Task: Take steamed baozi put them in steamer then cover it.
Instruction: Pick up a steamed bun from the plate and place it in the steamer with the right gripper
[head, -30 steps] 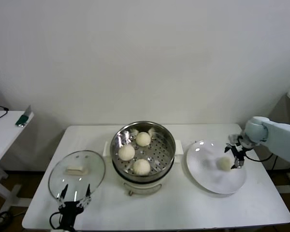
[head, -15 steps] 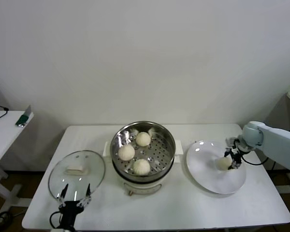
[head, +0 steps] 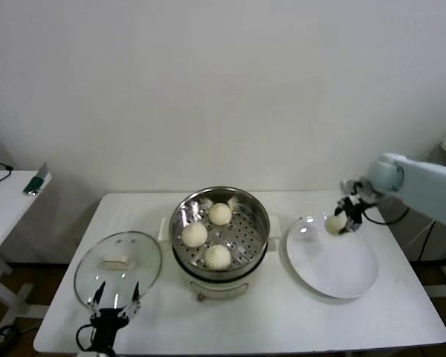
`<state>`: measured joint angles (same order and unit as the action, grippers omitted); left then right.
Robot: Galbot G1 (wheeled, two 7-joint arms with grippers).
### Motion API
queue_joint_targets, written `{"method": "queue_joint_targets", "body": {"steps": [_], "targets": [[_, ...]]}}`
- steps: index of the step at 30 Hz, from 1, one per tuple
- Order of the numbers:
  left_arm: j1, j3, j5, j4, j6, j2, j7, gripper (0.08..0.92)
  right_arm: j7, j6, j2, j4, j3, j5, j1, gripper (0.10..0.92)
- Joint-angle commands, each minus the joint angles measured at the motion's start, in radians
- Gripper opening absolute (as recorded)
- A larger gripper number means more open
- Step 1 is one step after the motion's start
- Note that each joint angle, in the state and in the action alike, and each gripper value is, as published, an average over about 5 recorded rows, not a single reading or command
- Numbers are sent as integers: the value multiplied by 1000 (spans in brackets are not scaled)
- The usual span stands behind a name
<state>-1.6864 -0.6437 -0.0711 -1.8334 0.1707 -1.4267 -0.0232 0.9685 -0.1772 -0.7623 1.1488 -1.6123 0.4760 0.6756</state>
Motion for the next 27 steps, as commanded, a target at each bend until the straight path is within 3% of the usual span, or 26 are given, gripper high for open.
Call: {"method": "queue_joint_targets", "body": {"steps": [1, 7, 11, 27], "targets": [[0, 0, -1, 0, -1, 2, 0, 823, 48, -48, -175, 177, -261, 391, 564, 619], [6, 6, -3, -6, -4, 2, 3, 823, -51, -159, -264, 395, -155, 536, 576, 619], [4, 6, -6, -10, -2, 2, 3, 823, -133, -212, -292, 487, -108, 549, 493, 619], [-16, -17, -18, -40, -7, 1, 5, 823, -294, -286, -390, 382, -128, 366, 122, 619]]}}
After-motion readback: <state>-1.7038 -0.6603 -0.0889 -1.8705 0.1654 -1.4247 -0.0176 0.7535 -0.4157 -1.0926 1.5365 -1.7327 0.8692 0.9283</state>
